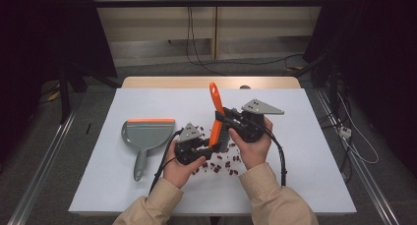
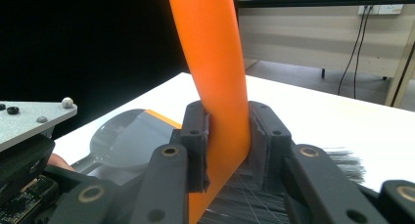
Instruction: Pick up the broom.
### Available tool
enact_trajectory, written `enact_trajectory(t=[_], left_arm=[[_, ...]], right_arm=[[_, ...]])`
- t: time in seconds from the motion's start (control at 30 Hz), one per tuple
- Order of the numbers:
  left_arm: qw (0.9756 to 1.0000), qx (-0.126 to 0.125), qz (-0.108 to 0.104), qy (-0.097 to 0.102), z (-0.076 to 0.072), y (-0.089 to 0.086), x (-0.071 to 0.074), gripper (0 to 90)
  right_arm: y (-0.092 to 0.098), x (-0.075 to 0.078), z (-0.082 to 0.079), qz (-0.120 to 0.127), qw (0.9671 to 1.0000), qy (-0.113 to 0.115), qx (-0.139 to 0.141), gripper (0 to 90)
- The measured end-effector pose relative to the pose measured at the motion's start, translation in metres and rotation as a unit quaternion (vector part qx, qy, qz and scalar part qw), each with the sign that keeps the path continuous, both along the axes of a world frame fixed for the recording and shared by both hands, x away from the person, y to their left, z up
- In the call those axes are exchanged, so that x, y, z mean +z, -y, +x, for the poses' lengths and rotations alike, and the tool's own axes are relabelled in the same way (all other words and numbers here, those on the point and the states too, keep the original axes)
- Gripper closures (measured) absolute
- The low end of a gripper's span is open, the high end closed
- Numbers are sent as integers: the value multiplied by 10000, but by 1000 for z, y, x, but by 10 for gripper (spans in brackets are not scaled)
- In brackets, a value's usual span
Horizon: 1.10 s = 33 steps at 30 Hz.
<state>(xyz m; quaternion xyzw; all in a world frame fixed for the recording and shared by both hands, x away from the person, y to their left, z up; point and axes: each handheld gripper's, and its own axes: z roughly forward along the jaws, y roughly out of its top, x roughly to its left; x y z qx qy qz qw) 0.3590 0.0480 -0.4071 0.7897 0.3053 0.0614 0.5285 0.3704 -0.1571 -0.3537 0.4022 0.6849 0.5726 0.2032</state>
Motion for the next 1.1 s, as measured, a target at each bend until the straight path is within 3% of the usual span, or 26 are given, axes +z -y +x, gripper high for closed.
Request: enact_trajectory(t=[0.1, 0.43, 0.47, 0.5, 0.6, 0.63, 0.73, 0.8, 0.9, 1.1], left_arm=[[10000, 57, -63, -29, 1, -1, 0, 680], [9995, 284, 132, 27, 2, -9, 0, 708], [9994, 334, 127, 46, 2, -9, 0, 709], [9992, 364, 135, 74, 3, -10, 0, 709], [9986, 496, 139, 86, 4, -15, 0, 708], [9986, 496, 139, 86, 4, -15, 0, 708], [9981, 578, 163, 136, 4, -17, -1, 709], [9977, 627, 178, 170, 4, -17, 0, 709], [9972, 707, 190, 165, 4, -19, 0, 708], [9963, 790, 260, 236, 4, -18, 0, 708]], right_arm=[[0, 0, 0, 25, 10000, -2, -7, 710], [-1, -3, 1, 194, 9997, -109, 61, 693], [-2, -3, 1, 216, 9997, -125, 65, 599], [-2, -3, 1, 216, 9997, -125, 65, 599], [-5, -4, 1, 208, 9997, -141, -22, 375], [-5, -4, 1, 208, 9997, -141, -22, 375], [-5, -7, 0, 271, 9995, -139, -108, 236], [-8, -10, -3, 105, 9992, 94, -377, 217], [-15, -14, -7, -184, 9975, 222, -646, 178], [-26, -17, -10, 7, 9986, -21, -530, 163]])
